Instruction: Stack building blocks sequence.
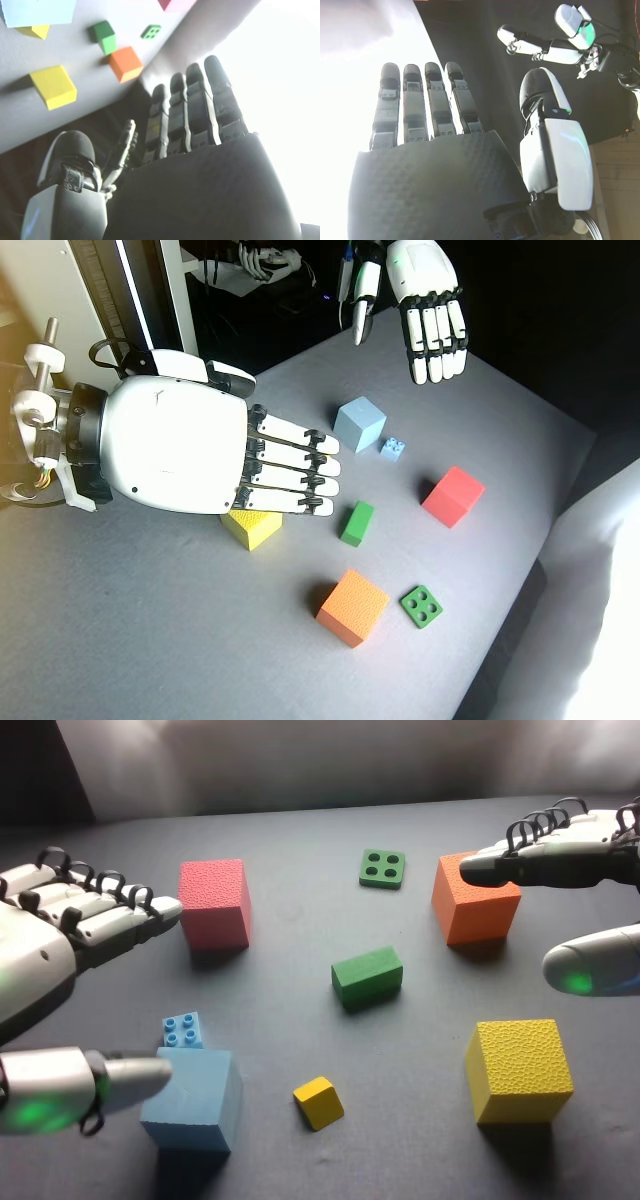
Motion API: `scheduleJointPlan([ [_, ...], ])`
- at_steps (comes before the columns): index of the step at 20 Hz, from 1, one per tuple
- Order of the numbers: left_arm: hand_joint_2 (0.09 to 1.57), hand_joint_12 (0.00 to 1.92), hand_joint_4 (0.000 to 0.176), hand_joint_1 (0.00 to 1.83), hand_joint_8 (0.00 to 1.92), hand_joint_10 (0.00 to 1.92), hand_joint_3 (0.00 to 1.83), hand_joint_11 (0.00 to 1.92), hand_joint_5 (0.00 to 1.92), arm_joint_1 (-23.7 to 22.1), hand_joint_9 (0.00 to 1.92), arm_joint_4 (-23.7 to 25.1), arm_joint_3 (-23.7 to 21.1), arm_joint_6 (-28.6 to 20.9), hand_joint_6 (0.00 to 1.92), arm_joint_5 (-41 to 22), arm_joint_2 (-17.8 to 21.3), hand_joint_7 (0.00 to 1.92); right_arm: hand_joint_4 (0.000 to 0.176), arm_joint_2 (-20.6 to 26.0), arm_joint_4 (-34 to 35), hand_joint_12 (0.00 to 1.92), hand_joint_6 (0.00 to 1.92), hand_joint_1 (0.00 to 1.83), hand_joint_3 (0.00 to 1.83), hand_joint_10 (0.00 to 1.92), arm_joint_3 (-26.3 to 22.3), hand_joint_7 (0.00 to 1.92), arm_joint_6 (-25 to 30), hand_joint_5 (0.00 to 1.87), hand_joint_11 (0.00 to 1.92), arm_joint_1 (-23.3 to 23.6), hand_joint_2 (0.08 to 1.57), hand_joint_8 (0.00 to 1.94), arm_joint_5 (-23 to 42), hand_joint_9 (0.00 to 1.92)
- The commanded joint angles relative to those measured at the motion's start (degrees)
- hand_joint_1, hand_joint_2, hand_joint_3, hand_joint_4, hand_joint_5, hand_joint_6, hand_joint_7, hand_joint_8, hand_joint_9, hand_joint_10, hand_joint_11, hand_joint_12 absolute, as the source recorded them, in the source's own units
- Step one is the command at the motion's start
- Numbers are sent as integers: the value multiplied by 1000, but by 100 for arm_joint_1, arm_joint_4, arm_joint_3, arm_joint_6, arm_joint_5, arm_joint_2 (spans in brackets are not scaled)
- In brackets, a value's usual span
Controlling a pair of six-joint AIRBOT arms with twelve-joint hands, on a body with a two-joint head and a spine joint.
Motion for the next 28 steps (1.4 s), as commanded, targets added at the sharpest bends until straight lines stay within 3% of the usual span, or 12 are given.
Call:
scheduleJointPlan([
  [1,1047,521,0,636,1,1,0,0,58,-73,110,50,6,59,2,-508,-26,84,0,58,245,365,0,107,0,1,-1,139,28,161,0,79,1250,1,497,117],
  [2,1016,537,0,788,1,2,0,0,56,-54,110,11,43,90,2,-433,-142,77,0,58,245,362,1,139,0,2,-1,143,28,165,0,84,1244,2,497,119],
  [4,1016,537,0,788,1,2,0,0,56,7,110,-160,66,242,2,-444,-362,77,0,58,245,362,1,139,0,2,-1,143,28,165,0,90,1244,2,497,119],
  [5,963,505,0,984,0,0,0,0,27,30,90,-291,66,363,0,-450,-474,52,0,58,245,371,1,131,0,4,-1,152,28,163,0,90,1246,4,497,126],
  [8,935,356,0,1048,0,1,0,0,1,77,26,-715,60,787,0,-531,-801,1,0,58,245,447,4,259,0,5,-1,164,28,181,0,93,1230,4,497,155],
  [9,919,402,0,1134,0,4,0,0,1,79,30,-785,61,864,0,-547,-864,2,0,58,245,458,9,278,0,4,-1,186,28,203,0,94,1227,9,497,159],
  [11,930,412,0,1180,0,2,0,0,0,81,24,-988,55,1093,0,-547,-1023,0,0,57,245,430,3,259,0,1,-2,174,28,192,0,98,1232,3,498,140],
  [13,969,276,0,1245,0,0,5,0,0,92,0,-1191,44,1332,0,-548,-1176,0,0,57,245,373,2,288,0,3,-2,157,28,169,0,102,1227,2,498,128],
  [18,962,126,0,1230,0,0,0,0,0,134,0,-1651,102,1901,0,-553,-1520,0,0,58,245,283,5,306,0,4,-1,107,24,135,0,106,1233,3,498,86],
  [21,971,90,0,1217,0,0,3,0,0,151,0,-1798,182,2077,0,-563,-1676,0,0,58,245,335,2,288,1,3,-1,105,24,135,0,108,1238,1,498,92],
  [23,932,86,0,1232,0,0,0,0,0,207,0,-1849,255,2130,0,-651,-1792,0,0,58,245,422,7,244,3,9,-1,145,24,172,0,109,1243,6,498,137],
  [28,976,18,0,1233,0,0,12,37,0,305,0,-1859,481,2163,0,-700,-1937,0,0,58,245,285,2,126,0,1,-1,131,24,131,0,109,1254,2,498,113],
])
